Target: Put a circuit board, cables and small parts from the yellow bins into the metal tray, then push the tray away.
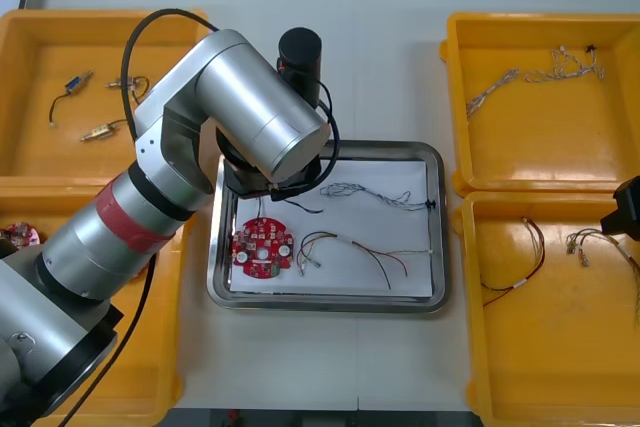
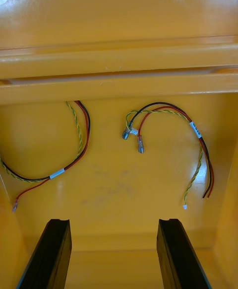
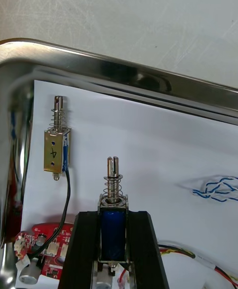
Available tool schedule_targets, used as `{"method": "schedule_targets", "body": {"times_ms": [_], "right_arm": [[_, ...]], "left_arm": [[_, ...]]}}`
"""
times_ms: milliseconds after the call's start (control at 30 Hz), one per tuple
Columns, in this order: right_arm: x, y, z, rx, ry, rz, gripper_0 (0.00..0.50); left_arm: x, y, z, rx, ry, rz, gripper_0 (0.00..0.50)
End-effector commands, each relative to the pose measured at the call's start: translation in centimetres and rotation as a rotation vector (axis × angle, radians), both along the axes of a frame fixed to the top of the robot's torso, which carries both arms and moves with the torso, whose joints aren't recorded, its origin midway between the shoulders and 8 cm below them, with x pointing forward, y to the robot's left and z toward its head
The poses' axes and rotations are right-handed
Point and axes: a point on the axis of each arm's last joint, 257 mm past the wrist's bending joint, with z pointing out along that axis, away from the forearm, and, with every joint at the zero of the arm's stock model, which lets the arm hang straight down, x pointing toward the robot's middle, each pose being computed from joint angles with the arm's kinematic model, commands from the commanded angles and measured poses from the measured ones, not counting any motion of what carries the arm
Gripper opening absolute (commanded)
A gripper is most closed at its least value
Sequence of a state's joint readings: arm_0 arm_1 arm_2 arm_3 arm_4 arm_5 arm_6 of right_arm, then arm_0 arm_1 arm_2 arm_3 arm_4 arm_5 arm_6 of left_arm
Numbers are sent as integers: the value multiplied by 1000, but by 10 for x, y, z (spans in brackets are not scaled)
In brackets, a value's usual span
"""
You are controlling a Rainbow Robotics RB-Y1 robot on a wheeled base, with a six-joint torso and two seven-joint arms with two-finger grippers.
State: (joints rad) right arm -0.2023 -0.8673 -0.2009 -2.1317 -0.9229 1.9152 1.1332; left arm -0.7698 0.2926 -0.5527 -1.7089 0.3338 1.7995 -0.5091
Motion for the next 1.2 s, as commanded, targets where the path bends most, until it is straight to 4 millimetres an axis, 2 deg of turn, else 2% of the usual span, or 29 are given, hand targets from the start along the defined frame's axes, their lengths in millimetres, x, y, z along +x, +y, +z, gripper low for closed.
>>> {"method": "schedule_targets", "body": {"times_ms": [33, 400, 700, 1200], "right_arm": [[2, 2, 8, 6, -36, 10, 500], [2, 2, 8, 6, -36, 10, 500], [2, 2, 8, 6, -36, 10, 500], [2, 2, 8, 6, -36, 10, 500]], "left_arm": [[9, -26, 12, 32, -62, -129, 0], [13, -24, -1, 38, -81, -158, 0], [11, -17, -19, 69, -66, -161, 0], [14, -16, -27, 72, -67, -158, 0]]}}
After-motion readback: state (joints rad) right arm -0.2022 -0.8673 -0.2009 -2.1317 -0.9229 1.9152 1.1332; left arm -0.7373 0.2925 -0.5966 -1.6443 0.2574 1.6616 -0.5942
